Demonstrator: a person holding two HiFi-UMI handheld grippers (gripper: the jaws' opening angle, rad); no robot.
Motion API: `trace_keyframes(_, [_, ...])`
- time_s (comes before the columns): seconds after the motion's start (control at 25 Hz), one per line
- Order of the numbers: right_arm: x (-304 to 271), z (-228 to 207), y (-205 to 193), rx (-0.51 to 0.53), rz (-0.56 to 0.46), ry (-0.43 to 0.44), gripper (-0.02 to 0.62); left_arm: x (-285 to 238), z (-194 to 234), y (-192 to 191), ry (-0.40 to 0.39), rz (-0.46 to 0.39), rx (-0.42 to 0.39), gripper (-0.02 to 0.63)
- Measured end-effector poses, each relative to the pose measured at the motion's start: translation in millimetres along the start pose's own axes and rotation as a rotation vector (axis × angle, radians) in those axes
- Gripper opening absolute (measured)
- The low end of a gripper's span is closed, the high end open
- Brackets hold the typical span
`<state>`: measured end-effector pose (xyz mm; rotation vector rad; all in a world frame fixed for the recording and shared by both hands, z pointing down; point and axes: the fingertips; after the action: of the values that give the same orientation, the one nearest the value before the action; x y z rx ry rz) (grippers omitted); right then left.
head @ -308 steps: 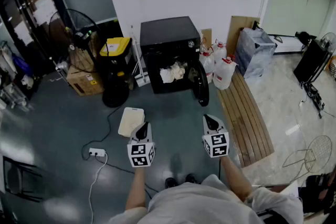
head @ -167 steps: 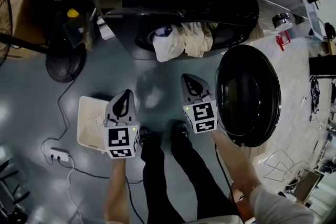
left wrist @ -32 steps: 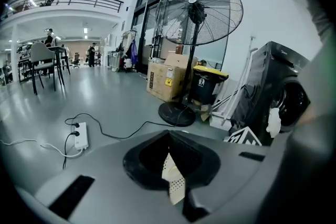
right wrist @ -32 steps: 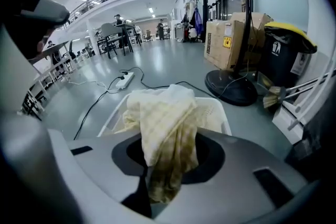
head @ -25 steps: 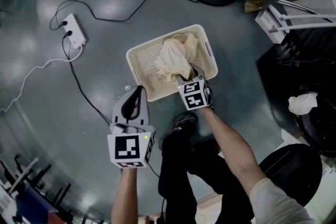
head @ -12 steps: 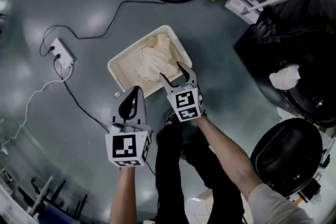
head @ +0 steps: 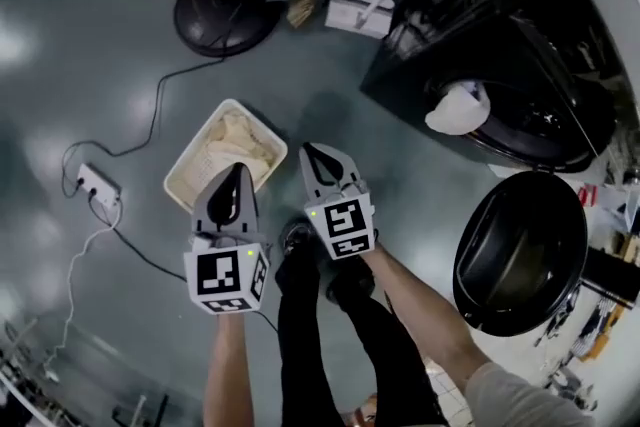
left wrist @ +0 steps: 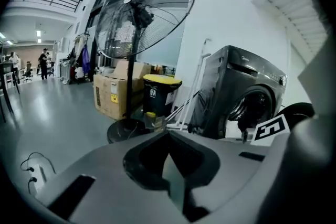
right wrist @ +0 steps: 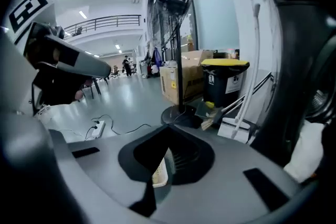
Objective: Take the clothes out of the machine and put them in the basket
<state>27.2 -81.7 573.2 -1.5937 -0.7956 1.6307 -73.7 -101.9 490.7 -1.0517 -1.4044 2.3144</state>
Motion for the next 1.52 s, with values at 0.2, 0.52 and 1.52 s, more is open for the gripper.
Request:
trace_keyframes(0.2, [40.6,-84.0,13.9,-0.049,-0.026,-0.131,0.023,-41.9,-70.9,30.0,-0.124,0.007,-0.058,0.017])
trace_keyframes(0.52, [114.7,-234.1,-28.1,-0.152,-0.031,-0.374,0.023,-104.3,-203.6,30.5,-0.308,0.04,-0.162,0.017])
trace_keyframes(1.52, [22.8,-426.4,-176.8,-0.457,0.021,-0.573,0.541,-228.7,-261.5,-42.4,-0.477,0.061,-0.322,0.017])
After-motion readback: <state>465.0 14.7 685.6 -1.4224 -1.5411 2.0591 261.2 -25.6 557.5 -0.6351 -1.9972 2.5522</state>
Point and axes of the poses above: the fingertips, and each gripper's own axes: x backward along the fingers, z to its left, y out of its top, and after that the axes turned 11 degrees about -y, right-handed
